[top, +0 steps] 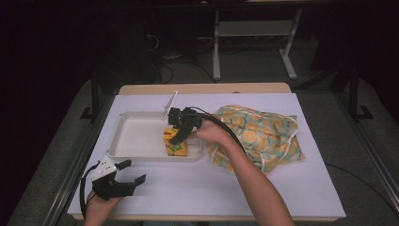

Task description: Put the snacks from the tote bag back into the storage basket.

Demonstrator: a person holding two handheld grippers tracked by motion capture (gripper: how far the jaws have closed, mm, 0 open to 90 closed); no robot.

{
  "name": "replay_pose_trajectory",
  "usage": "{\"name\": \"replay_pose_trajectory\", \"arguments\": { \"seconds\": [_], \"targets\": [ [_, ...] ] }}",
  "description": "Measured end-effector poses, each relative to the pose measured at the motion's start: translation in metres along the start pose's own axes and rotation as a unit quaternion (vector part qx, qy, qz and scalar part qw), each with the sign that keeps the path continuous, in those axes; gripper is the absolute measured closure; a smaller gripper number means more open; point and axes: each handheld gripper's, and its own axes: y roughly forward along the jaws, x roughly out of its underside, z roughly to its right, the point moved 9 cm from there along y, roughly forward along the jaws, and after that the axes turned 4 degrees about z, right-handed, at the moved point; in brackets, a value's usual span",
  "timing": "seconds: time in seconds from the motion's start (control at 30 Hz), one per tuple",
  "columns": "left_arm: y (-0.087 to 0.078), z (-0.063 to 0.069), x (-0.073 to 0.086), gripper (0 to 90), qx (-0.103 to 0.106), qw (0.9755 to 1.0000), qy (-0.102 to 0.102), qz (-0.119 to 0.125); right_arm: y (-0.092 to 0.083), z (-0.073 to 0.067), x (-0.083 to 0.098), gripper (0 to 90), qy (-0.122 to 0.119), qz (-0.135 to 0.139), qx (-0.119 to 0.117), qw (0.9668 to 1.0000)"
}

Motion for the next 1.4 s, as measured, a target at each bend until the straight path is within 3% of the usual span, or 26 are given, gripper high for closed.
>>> {"name": "replay_pose_trajectory", "arguments": {
  "seconds": [1.4],
  "targets": [
    [0.0011, 0.0008, 0.0001, 15.8, 0.001, 1.0000, 0.000, 0.000, -0.0009, -0.0100, 0.0007, 46.4, 0.000, -0.011, -0.006, 0.9999]
  ]
}}
